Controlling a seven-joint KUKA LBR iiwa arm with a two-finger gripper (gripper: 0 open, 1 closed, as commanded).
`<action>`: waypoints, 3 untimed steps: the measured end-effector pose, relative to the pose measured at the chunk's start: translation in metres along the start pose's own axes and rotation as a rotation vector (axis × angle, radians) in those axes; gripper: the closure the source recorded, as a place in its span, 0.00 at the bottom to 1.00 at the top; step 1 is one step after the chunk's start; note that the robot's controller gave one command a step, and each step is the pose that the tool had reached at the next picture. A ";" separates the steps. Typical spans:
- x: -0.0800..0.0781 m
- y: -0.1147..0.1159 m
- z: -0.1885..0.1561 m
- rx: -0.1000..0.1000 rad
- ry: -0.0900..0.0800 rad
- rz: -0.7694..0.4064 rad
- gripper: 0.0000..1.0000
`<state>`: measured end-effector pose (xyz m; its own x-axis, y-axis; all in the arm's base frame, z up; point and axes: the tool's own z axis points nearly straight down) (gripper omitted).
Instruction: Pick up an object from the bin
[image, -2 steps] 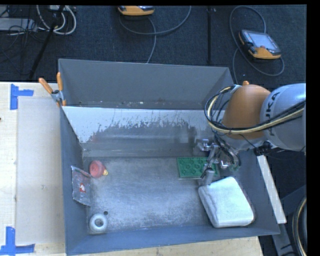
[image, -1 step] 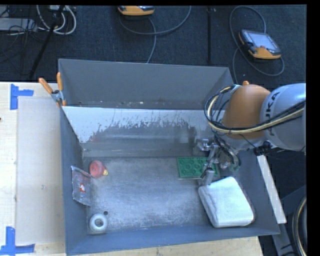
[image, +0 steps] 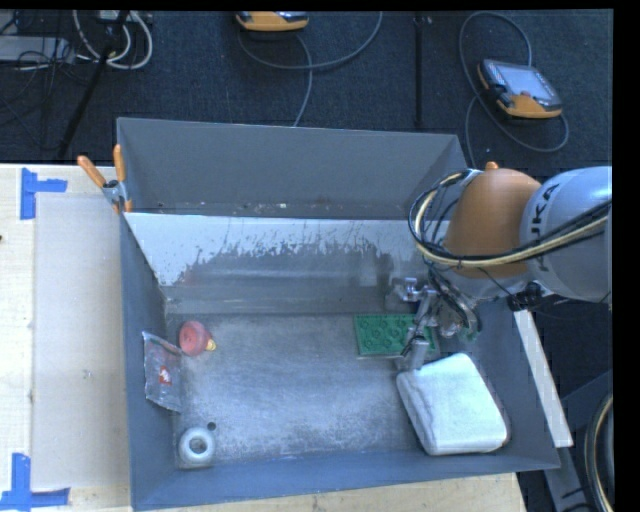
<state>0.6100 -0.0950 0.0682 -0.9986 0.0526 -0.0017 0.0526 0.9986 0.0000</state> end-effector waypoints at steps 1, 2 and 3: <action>0.000 0.000 0.000 0.000 -0.001 0.000 1.00; -0.003 0.000 -0.079 0.001 -0.007 -0.001 1.00; -0.005 0.000 -0.128 0.001 -0.006 -0.001 1.00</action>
Offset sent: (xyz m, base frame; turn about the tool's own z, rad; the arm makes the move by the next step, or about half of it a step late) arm 0.0000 0.0000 0.0000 0.0000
